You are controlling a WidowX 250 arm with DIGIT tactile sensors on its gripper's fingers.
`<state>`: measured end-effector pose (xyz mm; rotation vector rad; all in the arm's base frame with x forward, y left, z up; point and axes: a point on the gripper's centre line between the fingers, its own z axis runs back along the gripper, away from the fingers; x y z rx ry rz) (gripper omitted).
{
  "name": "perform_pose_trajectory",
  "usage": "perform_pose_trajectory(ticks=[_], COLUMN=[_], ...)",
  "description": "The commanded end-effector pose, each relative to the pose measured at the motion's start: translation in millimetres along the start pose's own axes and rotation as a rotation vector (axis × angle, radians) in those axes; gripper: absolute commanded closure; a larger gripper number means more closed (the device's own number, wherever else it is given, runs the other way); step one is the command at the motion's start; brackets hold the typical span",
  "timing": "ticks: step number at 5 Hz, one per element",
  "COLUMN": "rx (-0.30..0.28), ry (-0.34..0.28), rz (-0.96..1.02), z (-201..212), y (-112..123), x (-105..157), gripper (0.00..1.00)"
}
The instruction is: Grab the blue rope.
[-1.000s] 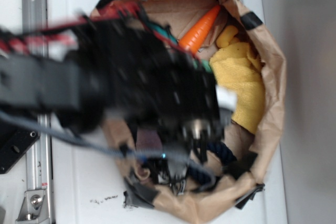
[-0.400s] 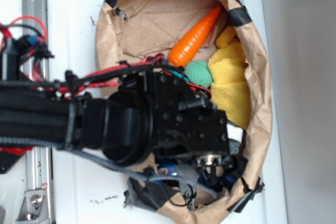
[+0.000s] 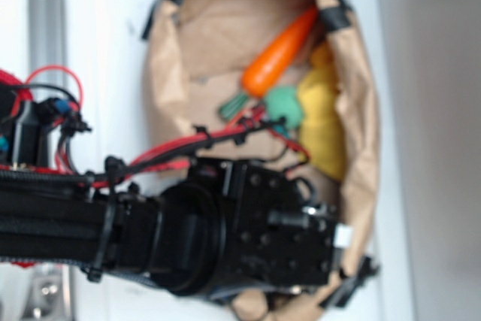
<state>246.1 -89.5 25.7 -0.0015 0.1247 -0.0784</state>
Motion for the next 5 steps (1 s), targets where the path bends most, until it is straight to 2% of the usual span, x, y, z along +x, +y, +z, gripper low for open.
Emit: perform_pose_trajectory(ticks=[1, 2, 3, 4, 5], rx=[0.031, 0.044, 0.139, 0.156, 0.167], ry=[-0.122, -0.242, -0.278, -0.314, -0.309], rz=[0.036, 0.069, 0.063, 0.117, 0.135], z=[31.4, 65.5, 101.7, 131.2, 136.8], y=[27.7, 60.3, 72.1, 76.0, 77.5], x=[5.0, -11.0, -26.0, -35.9, -35.0], gripper=[1.0, 1.0, 1.0, 1.0, 1.0])
